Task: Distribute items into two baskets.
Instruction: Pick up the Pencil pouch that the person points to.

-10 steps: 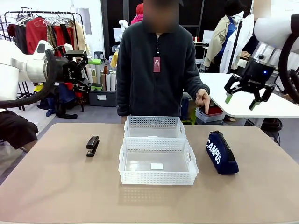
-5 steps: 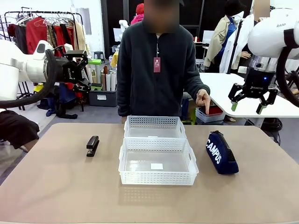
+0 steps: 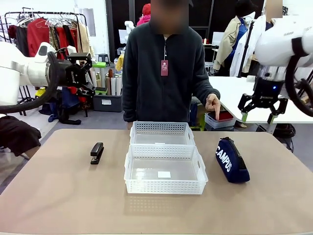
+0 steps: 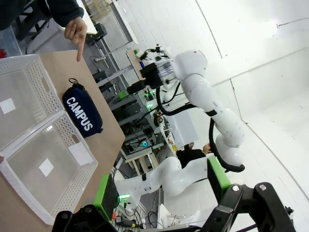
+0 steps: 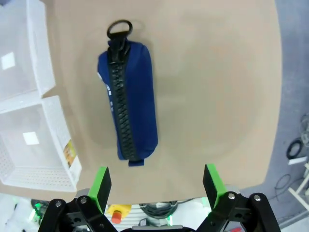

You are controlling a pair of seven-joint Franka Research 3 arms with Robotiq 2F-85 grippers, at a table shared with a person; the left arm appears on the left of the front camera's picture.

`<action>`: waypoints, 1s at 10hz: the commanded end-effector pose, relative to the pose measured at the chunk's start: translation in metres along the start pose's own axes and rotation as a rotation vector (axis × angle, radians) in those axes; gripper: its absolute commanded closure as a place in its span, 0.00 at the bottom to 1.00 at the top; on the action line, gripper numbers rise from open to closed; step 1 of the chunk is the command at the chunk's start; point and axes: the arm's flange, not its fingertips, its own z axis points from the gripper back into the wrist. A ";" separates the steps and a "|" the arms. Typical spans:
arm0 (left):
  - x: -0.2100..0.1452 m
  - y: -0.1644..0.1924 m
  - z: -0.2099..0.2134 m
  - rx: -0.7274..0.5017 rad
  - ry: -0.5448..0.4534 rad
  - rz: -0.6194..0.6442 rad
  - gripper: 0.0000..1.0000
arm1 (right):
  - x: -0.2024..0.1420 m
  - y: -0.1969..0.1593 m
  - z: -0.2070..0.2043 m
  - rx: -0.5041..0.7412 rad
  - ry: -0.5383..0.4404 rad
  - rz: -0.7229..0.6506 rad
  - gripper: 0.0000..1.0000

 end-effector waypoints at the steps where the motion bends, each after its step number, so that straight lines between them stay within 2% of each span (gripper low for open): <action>1: 0.001 -0.002 0.001 -0.001 -0.002 -0.004 0.00 | 0.026 0.013 -0.018 -0.059 0.009 0.011 0.00; 5: 0.001 -0.002 0.001 -0.001 -0.002 -0.004 0.00 | 0.041 0.043 -0.064 -0.041 0.021 0.012 0.00; 10: 0.001 -0.002 0.001 -0.001 -0.002 -0.004 0.00 | 0.037 0.051 -0.101 -0.024 0.084 0.002 0.00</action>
